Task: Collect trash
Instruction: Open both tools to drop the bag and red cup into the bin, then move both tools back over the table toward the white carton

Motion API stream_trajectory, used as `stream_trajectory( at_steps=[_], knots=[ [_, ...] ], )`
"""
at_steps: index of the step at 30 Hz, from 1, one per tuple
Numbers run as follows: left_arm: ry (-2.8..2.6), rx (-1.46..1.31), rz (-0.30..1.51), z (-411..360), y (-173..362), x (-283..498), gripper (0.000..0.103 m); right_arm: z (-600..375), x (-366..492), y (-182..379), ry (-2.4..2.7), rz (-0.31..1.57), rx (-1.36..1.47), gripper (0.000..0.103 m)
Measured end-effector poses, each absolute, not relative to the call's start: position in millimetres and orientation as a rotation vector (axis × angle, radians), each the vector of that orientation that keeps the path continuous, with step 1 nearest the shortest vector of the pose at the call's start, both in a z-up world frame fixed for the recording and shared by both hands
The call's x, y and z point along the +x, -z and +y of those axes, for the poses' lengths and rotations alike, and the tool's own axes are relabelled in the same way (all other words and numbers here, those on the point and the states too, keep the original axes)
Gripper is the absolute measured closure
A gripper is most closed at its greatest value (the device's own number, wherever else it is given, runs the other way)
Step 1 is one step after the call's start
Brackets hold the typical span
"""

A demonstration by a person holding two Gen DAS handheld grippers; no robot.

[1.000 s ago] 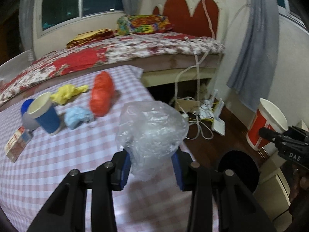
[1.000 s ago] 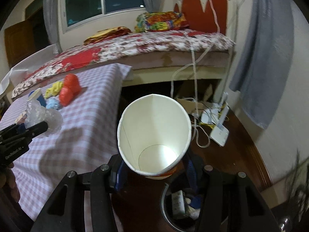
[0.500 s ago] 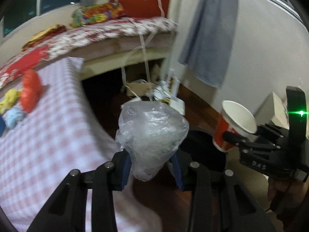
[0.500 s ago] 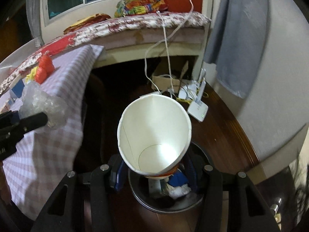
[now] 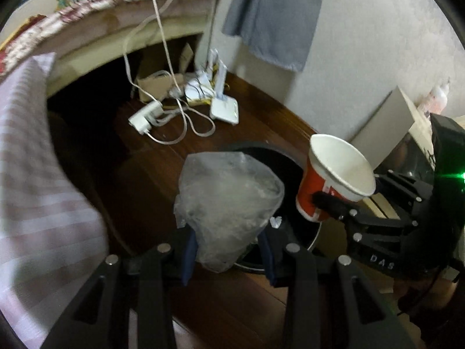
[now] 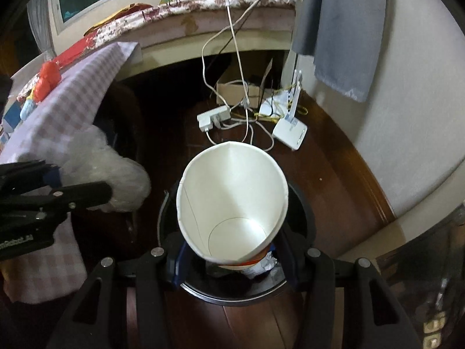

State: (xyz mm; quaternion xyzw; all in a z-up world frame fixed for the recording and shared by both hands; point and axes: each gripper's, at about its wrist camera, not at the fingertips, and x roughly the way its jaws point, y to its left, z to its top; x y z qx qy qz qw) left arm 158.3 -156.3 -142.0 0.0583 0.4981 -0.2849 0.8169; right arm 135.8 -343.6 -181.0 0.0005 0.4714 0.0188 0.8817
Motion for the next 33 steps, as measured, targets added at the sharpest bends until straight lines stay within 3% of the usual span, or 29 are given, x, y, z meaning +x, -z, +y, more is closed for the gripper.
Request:
stream_trajectory(
  at_steps=[10,11,14,18,26,33],
  knots=[
    [0.660,0.158,1.220,-191,190,185,0.063,-354,148,236,-0.125,1.085,-0.066,0.049],
    [0.695,0.129,1.256,-194,197,188,0.059,-353,150,242,-0.142,1.099,-0.083,0.041],
    [0.644,0.141,1.292,-195,212,191,0.024,-353,151,264,-0.081,1.122,-0.196,0.015],
    [0.586,0.153,1.251,-181,203,179,0.014,-367,137,261,-0.042,1.123,-0.176,0.015],
    [0.581,0.188,1.067,-166,145,129,0.013,-376,114,223,0.061,1.097,0.005,0.015],
    [0.529,0.169,0.955,-147,108,138,0.013,-366,119,174,0.095,1.025,0.056,0.012]
  ],
)
